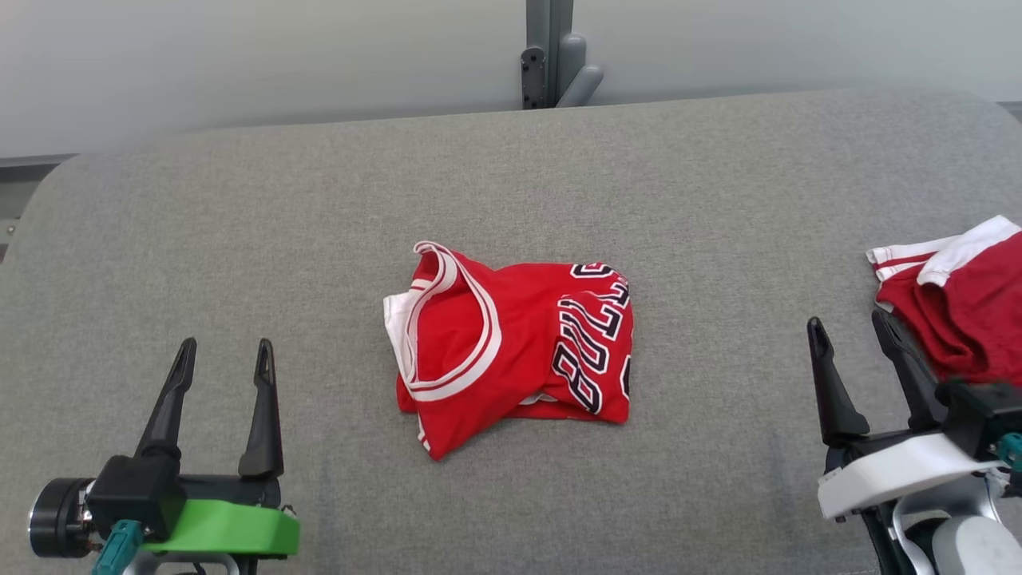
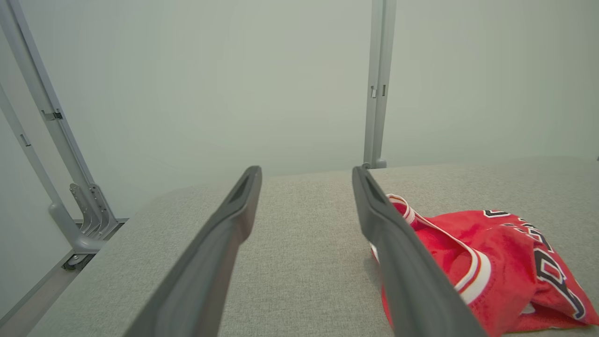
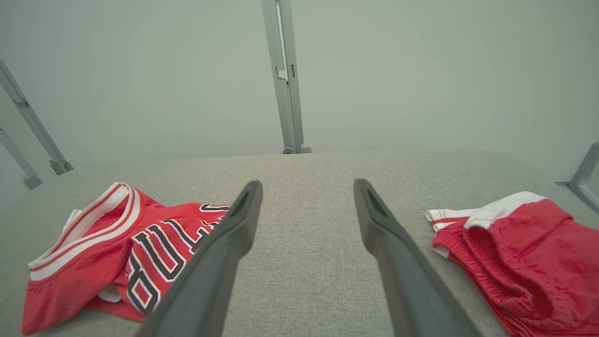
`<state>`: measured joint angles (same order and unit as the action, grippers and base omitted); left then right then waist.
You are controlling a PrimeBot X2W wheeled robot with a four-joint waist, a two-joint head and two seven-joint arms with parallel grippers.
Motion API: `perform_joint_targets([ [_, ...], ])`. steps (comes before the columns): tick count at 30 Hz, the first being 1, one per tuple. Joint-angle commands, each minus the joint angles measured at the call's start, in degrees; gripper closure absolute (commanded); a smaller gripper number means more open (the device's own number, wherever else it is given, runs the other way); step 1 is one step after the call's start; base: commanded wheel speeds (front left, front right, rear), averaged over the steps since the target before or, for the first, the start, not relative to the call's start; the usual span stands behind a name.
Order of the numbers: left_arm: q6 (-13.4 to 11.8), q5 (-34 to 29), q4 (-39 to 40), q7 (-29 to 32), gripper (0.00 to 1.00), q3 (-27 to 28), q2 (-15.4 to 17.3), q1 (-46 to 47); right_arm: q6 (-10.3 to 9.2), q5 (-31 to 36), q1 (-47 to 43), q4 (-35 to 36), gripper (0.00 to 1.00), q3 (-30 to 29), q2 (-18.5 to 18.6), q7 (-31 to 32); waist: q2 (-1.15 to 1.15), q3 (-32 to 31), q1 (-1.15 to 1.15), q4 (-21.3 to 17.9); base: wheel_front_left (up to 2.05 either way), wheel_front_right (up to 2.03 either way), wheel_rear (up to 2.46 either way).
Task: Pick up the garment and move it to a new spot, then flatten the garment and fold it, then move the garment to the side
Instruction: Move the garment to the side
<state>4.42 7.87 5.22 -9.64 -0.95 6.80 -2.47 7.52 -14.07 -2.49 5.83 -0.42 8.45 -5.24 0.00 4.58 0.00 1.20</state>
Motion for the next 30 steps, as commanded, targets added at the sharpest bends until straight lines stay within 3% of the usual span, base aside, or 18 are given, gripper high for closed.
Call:
perform_joint_targets([
  [1,-0.1,0.2,0.2,-0.5,0.0,-0.3,0.3,1.4,-0.06,-0.4,2.0,-1.6,0.0,0.7,0.6,0.4,0.0,1.6,0.0,1.4,0.0,0.0,0.0],
  [13,0.5,1.0,-2.1,-3.6,0.0,-3.0,-0.9,7.3,-0.06,-5.1,15.6,-21.5,0.0,10.9,-0.2,0.0,0.0,10.0,0.0,6.9,0.0,0.0,0.0],
  [21,0.2,1.3,-4.1,-4.6,0.0,-3.5,-1.3,9.4,-0.05,-9.8,21.5,-31.5,0.0,17.7,-1.2,1.0,0.0,11.3,0.0,7.6,0.0,0.0,0.0],
  [23,0.2,1.4,-4.5,-4.8,0.0,-3.4,-1.2,9.6,-0.05,-11.0,23.0,-33.8,1.0,19.7,-0.6,2.3,0.0,11.3,0.0,7.5,0.0,0.0,0.0],
  [26,0.2,1.4,-4.9,-5.1,0.0,-3.5,-1.1,10.1,-0.07,-13.9,25.0,-36.1,1.0,23.1,1.1,4.1,0.0,11.1,0.0,7.1,0.0,0.0,0.0],
  [30,0.0,1.4,-4.9,-5.3,0.0,-3.3,-1.1,10.3,-0.08,-14.9,26.8,-33.5,1.0,26.3,4.5,2.5,0.0,10.8,0.0,6.4,0.0,0.0,0.0],
])
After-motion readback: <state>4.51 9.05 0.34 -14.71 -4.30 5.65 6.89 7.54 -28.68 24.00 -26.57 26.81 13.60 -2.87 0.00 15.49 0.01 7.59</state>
